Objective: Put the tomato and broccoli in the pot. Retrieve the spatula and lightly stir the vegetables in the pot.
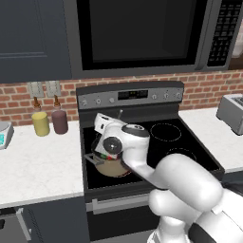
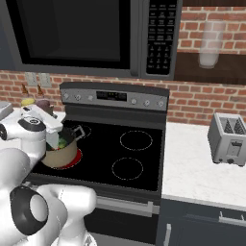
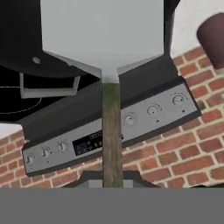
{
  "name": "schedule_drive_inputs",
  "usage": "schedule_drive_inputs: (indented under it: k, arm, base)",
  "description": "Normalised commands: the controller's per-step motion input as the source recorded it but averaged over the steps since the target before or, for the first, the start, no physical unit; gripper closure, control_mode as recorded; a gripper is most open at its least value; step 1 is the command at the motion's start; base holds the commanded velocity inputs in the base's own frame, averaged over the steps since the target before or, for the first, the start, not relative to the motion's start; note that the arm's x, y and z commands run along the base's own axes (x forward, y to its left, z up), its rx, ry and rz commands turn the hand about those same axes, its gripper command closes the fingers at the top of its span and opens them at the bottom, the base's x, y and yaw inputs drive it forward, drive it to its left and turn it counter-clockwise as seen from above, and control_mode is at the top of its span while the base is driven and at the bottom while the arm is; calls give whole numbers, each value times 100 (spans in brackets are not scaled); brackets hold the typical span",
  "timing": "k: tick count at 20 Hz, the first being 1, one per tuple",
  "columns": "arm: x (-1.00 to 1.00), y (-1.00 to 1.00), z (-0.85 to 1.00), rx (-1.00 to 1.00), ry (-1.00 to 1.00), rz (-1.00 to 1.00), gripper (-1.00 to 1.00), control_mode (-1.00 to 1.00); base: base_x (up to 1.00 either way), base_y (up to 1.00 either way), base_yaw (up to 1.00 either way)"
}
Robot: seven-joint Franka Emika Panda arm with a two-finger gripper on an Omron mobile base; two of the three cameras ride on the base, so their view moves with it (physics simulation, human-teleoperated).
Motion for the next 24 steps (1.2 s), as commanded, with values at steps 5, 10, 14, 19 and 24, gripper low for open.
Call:
schedule_drive_inputs:
  k: [5,10,14,19,24]
  arm:
    - [5,5,-26,-14,-31,20,100,-100]
    - [1,2,-5,-5,-15,17,100,-100]
    - [0,0,0,0,0,15,100,-100]
    - [0,0,-1,-1,3,11,100,-100]
    - [0,3,-6,-4,9,9,100,-100]
  base:
    - [0,0,0]
    - [0,0,0]
    - [0,0,0]
    - [0,0,0]
    - [0,0,0]
